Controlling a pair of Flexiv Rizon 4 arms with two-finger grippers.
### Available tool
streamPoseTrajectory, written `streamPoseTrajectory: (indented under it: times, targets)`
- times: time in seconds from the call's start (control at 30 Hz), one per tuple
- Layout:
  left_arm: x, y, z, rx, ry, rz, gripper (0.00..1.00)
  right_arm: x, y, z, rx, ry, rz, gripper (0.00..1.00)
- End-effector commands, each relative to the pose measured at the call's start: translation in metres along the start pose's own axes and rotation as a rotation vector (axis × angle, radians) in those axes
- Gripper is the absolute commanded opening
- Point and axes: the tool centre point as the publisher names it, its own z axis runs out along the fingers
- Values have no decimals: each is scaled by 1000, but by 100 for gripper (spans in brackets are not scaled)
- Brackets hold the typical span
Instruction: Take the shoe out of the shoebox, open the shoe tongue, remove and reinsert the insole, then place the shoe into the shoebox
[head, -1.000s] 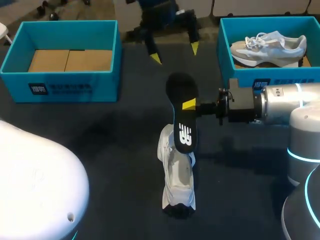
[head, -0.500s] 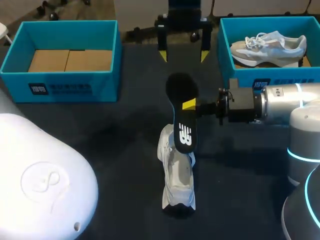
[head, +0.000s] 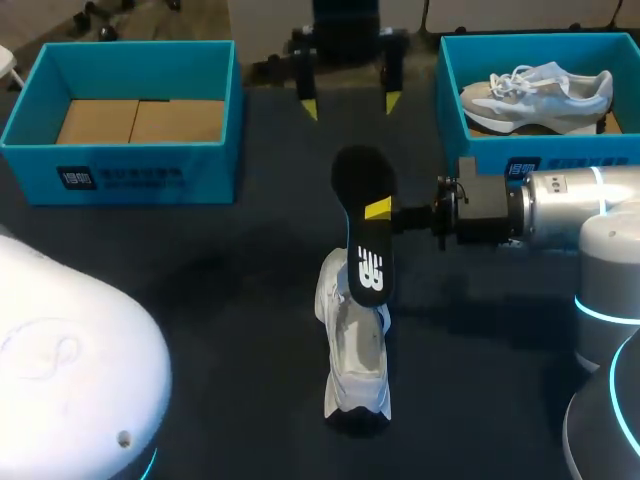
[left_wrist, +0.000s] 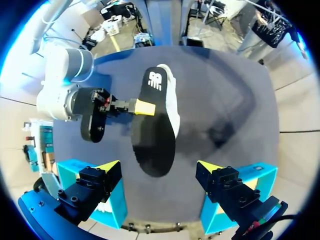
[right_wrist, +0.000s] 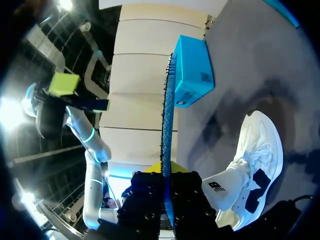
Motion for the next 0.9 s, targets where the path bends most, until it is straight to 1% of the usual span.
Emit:
streamPoseTrajectory:
  times: [0.03,0.07,0.1,0.2,0.3,0.33,0.4,0.43,0.47,0.5,0.53,0.9]
  targets:
    - [18,-13,1,4,-766,-21,100,0,0,2,1,-3,0,0]
    - [17,-16,-1,8,-832,-16,100,0,0,2,1,-3,0,0]
    - [16,-19,-4,14,-932,4,100,0,0,2,1,-3,0,0]
    - [17,-24,-7,14,-1073,32,100,0,0,2,1,-3,0,0]
    - [21,-26,-3,38,-1194,47,100,0,0,2,1,-3,0,0]
    - [22,-26,-3,49,-1209,47,100,0,0,2,1,-3,0,0]
    - [25,-26,0,72,-1273,48,100,0,0,2,1,-3,0,0]
    - [25,-26,0,72,-1273,48,100,0,0,2,1,-3,0,0]
    - [26,-26,0,86,-1313,46,100,0,0,2,1,-3,0,0]
    - [28,-29,1,85,-1322,52,100,0,0,2,1,-3,0,0]
    - [28,-32,2,109,-1317,70,100,0,0,2,1,-3,0,0]
    - [28,-32,2,109,-1317,70,100,0,0,2,1,-3,0,0]
